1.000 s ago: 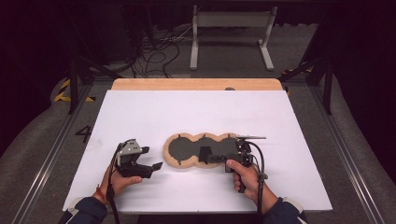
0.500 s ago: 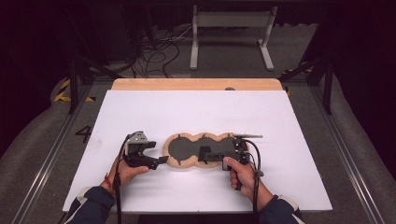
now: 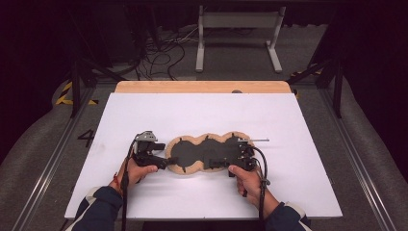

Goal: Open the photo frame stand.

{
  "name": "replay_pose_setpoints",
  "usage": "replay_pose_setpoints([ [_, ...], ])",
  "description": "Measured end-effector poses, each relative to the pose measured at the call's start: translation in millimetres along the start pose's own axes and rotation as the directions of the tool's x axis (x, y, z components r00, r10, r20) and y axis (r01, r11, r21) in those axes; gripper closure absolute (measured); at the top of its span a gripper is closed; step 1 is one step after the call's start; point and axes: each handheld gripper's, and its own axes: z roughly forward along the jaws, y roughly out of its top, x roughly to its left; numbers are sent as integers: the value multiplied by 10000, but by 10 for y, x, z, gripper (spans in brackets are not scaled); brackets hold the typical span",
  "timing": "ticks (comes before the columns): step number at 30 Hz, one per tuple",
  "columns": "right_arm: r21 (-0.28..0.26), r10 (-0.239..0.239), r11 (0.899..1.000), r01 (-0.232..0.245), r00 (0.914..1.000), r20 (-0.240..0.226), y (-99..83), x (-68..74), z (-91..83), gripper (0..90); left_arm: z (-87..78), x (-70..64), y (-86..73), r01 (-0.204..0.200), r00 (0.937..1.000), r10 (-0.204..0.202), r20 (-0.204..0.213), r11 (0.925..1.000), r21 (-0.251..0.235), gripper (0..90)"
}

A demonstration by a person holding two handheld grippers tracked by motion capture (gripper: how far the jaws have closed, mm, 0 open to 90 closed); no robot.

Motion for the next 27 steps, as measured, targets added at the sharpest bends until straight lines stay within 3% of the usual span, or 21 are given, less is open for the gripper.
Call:
replay_pose_setpoints([
  [2,-30,-314,9995,314,9995,-22,-6,2,1,674,15,9,-5,183,9994,-183,285,9998,0,105],
  [6,-46,-904,9959,904,9959,82,-15,22,0,675,45,-12,2,147,9975,-154,683,9998,118,119],
  [9,-73,-1230,9924,1231,9923,165,-16,32,3,675,89,-77,48,-290,9946,261,1002,9992,271,147],
  [11,-111,-1255,9920,1257,9920,163,-19,27,3,674,103,-106,74,-411,9948,380,943,9987,304,195],
  [16,-132,-1312,9913,1313,9913,82,-23,24,-8,676,85,-86,97,-204,9942,192,1060,9997,105,258],
  [20,-1,-1357,9907,1357,9907,97,-14,25,-24,720,-7,-121,139,-367,9966,400,723,9983,-459,354],
  [22,0,-1405,9901,1405,9901,74,-10,34,-33,728,-26,-168,156,-659,9967,683,448,9965,-515,367],
  [27,44,-1533,9882,1532,9880,201,11,69,-51,750,-86,-239,191,-1212,9926,1204,-149,9891,-842,408],
])
